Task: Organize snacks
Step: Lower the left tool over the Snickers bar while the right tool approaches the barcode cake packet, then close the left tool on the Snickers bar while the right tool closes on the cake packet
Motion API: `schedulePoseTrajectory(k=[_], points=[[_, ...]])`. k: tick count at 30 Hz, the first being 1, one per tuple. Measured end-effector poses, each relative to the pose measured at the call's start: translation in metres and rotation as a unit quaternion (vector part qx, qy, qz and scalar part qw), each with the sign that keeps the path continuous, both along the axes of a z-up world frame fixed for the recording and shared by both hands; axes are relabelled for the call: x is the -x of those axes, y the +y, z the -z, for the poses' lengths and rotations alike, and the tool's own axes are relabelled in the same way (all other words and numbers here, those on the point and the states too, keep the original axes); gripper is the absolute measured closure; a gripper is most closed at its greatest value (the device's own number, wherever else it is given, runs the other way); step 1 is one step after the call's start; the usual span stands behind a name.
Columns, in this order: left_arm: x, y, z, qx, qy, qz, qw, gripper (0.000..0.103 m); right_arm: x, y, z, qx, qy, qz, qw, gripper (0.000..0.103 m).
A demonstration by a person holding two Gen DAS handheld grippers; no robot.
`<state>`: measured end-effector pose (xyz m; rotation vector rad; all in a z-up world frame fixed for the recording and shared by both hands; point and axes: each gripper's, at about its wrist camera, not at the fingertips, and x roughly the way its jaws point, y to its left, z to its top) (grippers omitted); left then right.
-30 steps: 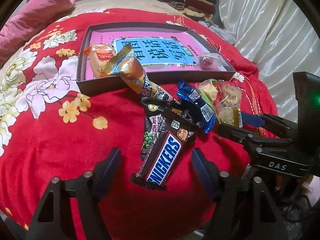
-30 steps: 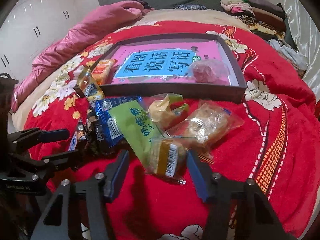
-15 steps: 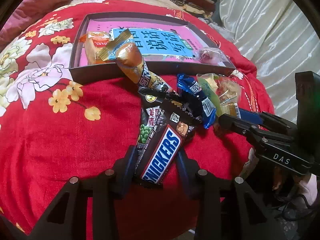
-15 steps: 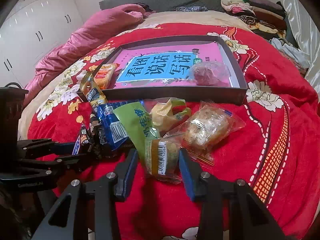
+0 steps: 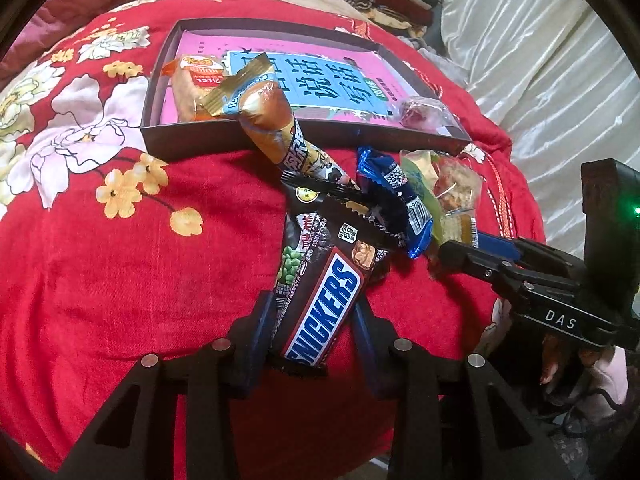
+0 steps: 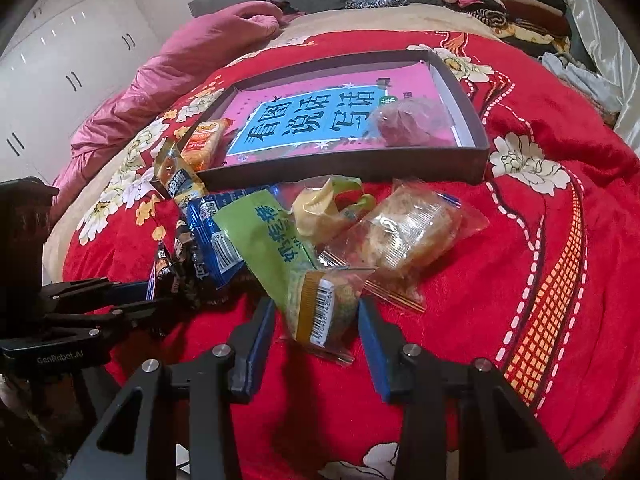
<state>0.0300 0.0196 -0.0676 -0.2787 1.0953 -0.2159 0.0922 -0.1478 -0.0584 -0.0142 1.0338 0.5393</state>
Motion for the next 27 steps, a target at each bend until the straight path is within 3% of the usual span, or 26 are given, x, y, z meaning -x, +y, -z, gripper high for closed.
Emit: schedulePoseTrajectory(k=[9,17,27], points=[[0.0,0.0,0.0,0.001,0.0,0.0,1.0,0.063,-0.003,-0.012,-0.001,-0.017,0.006,0.023,1.0,0.06],[0.0,-0.003,0.001,-0.005,0.001,0.0,1.0,0.063,-0.004,0.01,0.006,0.019,0.004,-0.009,1.0,0.062],[-0.002,-0.003,0.002,-0.005,-0.004,-0.004,1.0,0.07,-0.004,-0.004,-0.005,-0.026,-0.007,0.005,1.0,0.07]])
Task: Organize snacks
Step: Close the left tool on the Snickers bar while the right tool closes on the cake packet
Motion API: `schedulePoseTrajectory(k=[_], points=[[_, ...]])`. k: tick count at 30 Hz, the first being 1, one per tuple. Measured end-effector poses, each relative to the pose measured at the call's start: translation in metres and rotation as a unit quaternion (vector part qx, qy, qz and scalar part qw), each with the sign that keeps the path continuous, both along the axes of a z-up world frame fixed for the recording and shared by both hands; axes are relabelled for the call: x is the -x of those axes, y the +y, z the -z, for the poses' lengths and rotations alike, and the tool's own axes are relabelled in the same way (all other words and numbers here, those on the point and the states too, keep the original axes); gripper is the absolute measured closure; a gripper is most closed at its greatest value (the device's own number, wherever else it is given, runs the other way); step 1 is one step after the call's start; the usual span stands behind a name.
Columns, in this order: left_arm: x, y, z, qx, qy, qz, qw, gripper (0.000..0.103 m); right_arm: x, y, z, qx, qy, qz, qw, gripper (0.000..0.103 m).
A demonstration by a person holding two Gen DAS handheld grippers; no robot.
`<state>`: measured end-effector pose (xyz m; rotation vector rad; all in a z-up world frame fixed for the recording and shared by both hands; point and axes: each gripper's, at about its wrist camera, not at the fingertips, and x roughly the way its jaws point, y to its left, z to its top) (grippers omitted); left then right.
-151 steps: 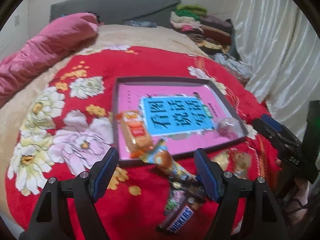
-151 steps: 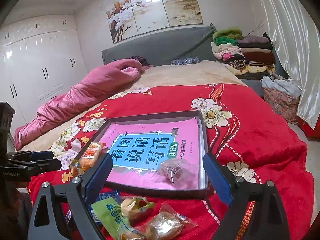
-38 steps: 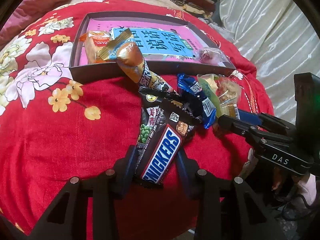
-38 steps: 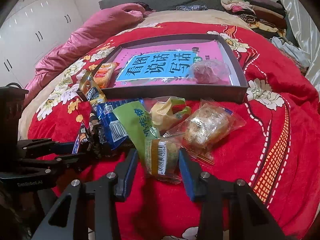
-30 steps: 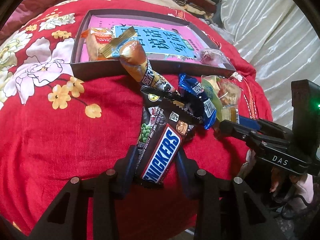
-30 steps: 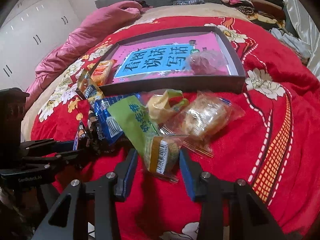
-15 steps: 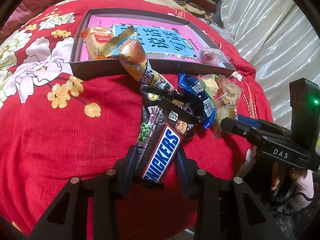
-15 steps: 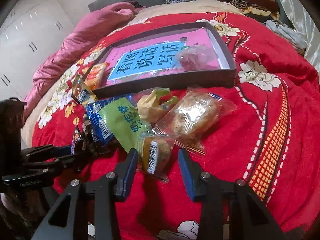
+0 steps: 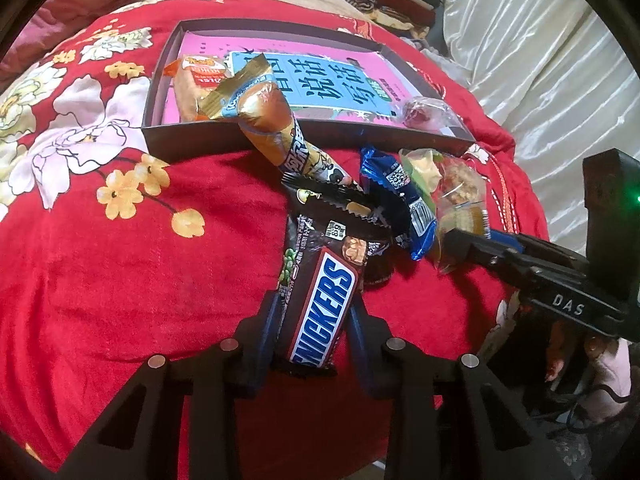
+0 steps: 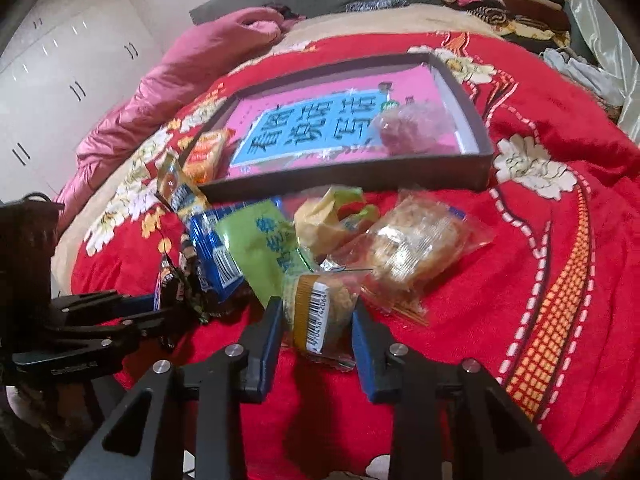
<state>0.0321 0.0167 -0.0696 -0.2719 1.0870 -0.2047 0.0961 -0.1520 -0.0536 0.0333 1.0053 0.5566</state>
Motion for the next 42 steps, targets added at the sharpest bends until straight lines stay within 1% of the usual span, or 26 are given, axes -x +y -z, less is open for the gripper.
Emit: schedulePoseTrajectory(k=[6,10,14,25,28,42], points=[[0.002,0.003,-0.005,-0.001,-0.01,0.0,1.0,0.072,0.001,-0.007,-0.011,-0.019,-0.02,0.007,1.0,0.07],[0.004,0.009,-0.011,0.007,-0.018,-0.005,0.9998,0.073,0.002,-0.009,-0.019,-0.03,-0.041,0.007,0.999,0.07],[0.005,0.011,-0.014,0.005,-0.02,-0.009,0.9997,0.073,0.005,-0.009,-0.027,-0.035,-0.062,0.003,0.997,0.07],[0.008,0.014,-0.03,0.005,-0.037,-0.016,0.9992,0.073,0.006,-0.004,-0.032,-0.042,-0.079,-0.013,0.996,0.07],[0.007,0.015,-0.036,0.016,-0.041,-0.022,0.9988,0.073,0.006,-0.004,-0.034,-0.047,-0.085,-0.014,0.995,0.07],[0.004,0.012,-0.057,0.012,-0.064,-0.027,0.9975,0.073,0.004,-0.005,-0.042,-0.063,-0.106,-0.02,0.992,0.07]])
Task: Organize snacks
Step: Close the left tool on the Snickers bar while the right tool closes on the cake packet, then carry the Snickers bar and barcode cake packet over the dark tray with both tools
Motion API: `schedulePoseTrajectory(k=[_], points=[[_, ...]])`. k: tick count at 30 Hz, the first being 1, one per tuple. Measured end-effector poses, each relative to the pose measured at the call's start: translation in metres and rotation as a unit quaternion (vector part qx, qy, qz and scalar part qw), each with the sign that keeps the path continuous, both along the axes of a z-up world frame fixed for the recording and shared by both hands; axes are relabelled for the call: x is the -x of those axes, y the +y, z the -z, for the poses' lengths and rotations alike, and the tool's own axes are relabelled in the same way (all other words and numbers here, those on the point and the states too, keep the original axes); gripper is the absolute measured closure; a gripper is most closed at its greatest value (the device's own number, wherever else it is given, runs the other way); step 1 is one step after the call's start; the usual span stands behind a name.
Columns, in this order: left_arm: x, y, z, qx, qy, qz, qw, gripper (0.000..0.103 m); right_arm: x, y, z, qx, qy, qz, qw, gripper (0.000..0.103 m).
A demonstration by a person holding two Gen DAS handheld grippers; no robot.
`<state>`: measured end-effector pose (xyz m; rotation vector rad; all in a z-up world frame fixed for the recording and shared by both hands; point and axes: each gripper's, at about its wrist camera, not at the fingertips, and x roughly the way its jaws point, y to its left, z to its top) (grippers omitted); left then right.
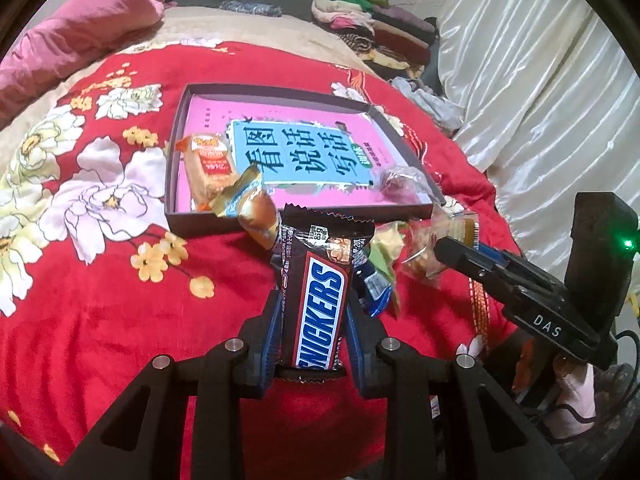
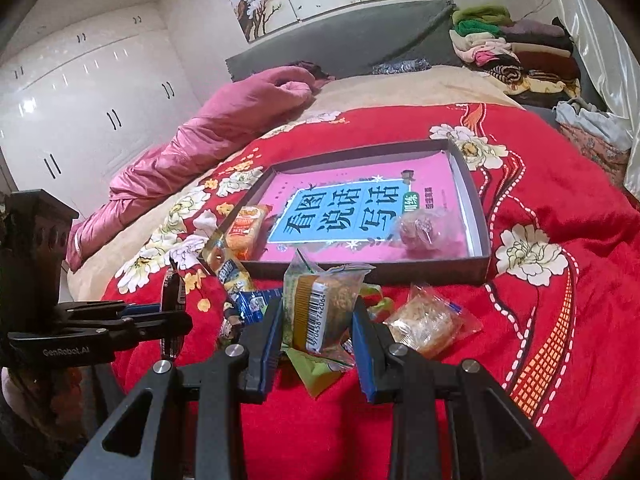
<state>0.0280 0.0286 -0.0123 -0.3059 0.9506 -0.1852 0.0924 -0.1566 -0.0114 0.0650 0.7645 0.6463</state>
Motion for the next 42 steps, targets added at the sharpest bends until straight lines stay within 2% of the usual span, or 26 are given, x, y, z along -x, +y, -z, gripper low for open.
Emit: schedulePoseTrajectory(k=[11,42], points=[[-0.002,-0.004,-0.009,0.01,-0.008,0.004,0.9999,0.073,0.0,0.001,-0.005,-0.005,-0.013,-0.002,1.0,0.07],[-0.019,-0.016,-0.026,-0.006,-0.031,0.001,0.9995,0.073,-0.013,-0.006,-0.016,-0.028,-0.04,0.006,0.999,0.07]])
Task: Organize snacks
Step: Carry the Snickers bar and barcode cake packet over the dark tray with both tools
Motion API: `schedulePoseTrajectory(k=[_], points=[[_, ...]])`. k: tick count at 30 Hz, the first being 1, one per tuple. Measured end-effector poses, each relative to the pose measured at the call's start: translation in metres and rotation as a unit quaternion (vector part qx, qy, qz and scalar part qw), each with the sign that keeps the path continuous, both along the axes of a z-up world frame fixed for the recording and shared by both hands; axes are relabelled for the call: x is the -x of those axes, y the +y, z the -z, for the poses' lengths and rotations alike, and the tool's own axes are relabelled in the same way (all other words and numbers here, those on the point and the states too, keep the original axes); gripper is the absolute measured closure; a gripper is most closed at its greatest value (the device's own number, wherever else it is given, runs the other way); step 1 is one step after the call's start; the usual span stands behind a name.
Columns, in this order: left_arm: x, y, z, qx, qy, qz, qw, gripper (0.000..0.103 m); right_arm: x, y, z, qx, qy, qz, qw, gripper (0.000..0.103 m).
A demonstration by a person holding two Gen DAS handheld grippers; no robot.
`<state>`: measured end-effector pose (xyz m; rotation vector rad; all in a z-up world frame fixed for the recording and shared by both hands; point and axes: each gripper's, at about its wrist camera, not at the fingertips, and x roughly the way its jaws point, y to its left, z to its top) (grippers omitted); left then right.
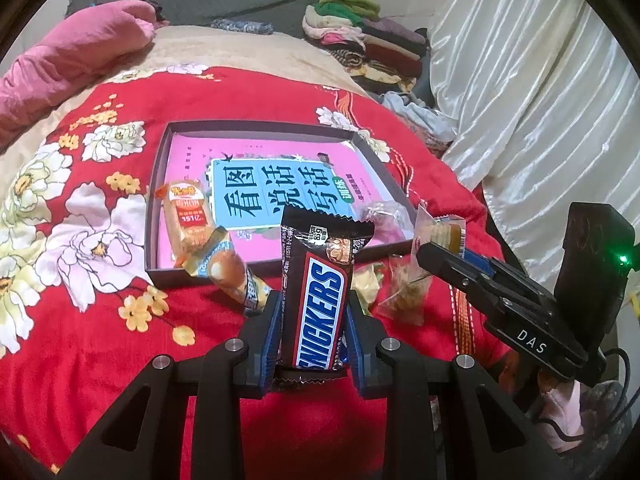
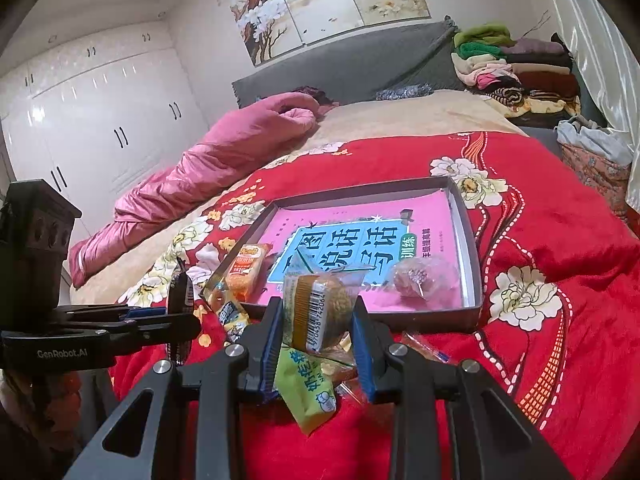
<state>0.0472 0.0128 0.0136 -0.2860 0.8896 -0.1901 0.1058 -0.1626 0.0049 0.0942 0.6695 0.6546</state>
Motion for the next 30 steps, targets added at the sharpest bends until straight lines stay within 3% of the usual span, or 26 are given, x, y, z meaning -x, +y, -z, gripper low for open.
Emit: schedulePoseTrajectory(k=[30], points=[[-0.028,0.006,-0.012,-0.004,-0.02,-0.025,0.9995,0.073,-0.022,0.006,-0.009,-0.015,-0.018,-0.001,1.0,0.07]])
